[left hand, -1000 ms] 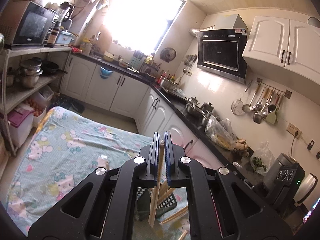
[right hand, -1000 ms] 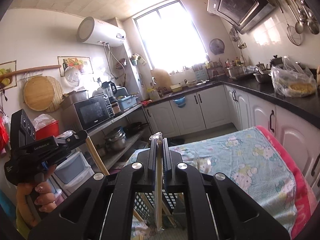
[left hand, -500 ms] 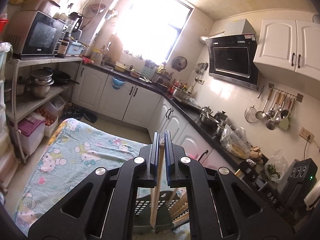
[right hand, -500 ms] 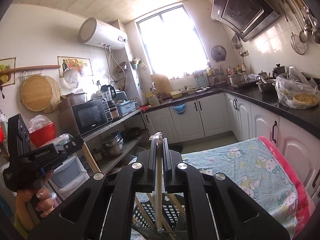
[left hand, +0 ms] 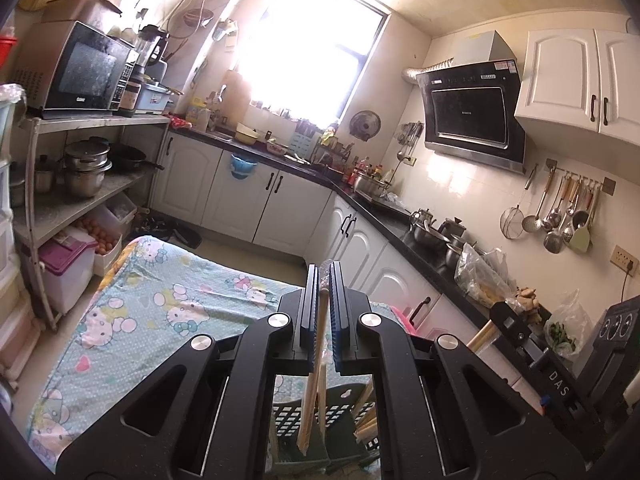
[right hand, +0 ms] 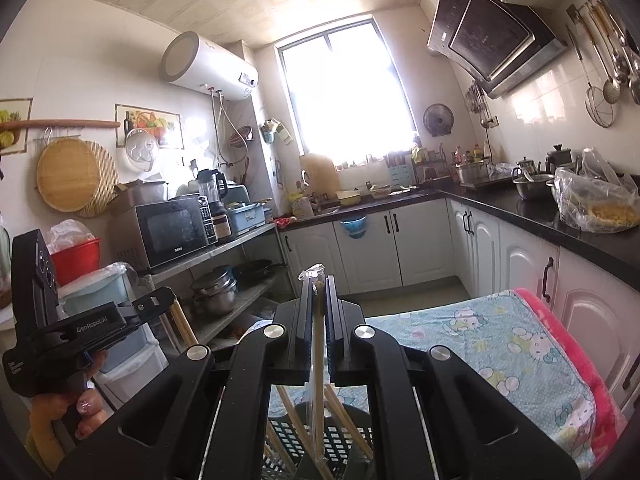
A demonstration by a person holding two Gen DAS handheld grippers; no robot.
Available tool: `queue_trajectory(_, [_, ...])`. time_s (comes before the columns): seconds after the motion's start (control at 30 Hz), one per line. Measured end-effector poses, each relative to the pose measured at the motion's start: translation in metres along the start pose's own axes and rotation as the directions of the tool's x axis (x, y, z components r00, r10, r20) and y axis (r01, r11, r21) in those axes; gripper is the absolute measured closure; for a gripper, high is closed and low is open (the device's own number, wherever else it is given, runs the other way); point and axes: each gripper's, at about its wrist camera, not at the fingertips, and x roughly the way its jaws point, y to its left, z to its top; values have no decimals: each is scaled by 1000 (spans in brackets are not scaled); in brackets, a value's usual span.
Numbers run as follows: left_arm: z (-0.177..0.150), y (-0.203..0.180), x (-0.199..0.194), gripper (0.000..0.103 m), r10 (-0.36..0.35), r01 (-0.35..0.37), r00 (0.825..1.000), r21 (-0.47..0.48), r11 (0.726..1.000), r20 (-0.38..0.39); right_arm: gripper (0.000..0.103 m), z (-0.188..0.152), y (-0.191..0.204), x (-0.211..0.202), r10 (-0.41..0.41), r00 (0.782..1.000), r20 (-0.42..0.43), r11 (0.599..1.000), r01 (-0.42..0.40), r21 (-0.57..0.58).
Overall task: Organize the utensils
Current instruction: 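Lower the left tool's chopstick into the caddy while the right tool lowers its own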
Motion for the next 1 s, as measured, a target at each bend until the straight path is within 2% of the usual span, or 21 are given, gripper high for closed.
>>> queue_trajectory(1.0, [-55,11,40,100,3,-6,995,-29,1000,-104,97,-60,-6,34,-62,997,-54,996,58,-72])
